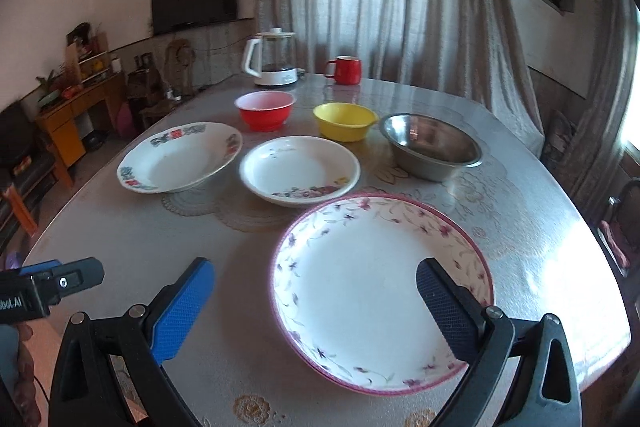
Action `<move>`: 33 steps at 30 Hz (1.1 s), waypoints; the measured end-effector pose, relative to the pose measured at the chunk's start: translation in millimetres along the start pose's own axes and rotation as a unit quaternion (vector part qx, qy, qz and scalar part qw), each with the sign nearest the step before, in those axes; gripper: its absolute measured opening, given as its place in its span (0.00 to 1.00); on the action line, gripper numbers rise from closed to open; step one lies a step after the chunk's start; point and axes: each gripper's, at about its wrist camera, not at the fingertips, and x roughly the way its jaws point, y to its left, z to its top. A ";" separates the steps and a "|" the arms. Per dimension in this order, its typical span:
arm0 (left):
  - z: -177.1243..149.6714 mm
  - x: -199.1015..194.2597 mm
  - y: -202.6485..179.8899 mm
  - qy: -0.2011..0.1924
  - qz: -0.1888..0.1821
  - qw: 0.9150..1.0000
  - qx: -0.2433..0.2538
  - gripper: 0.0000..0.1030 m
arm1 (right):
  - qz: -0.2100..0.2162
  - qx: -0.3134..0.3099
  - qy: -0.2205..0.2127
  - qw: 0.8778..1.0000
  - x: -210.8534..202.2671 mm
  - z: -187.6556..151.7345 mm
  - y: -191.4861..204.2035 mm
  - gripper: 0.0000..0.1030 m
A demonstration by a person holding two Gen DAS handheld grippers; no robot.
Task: Organize plates and bowls
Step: 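Reach the right gripper to the rim of the white plate with red characters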
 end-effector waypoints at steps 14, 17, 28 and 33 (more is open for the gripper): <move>44.0 9.8 39.1 -0.043 0.008 0.997 -0.069 1.00 | 0.056 -0.073 0.041 0.995 54.3 53.0 19.0 0.99; 52.0 16.0 48.0 -0.037 -0.035 0.996 -0.074 1.00 | 0.078 -0.081 0.047 0.992 70.5 67.1 22.0 0.94; 70.1 34.7 66.1 -0.025 -0.033 0.993 -0.110 1.00 | 0.146 -0.134 0.078 0.977 151.3 126.6 52.4 0.81; 78.8 42.2 71.4 -0.017 -0.030 0.993 -0.116 1.00 | 0.170 -0.120 0.126 0.970 197.4 150.4 69.9 0.81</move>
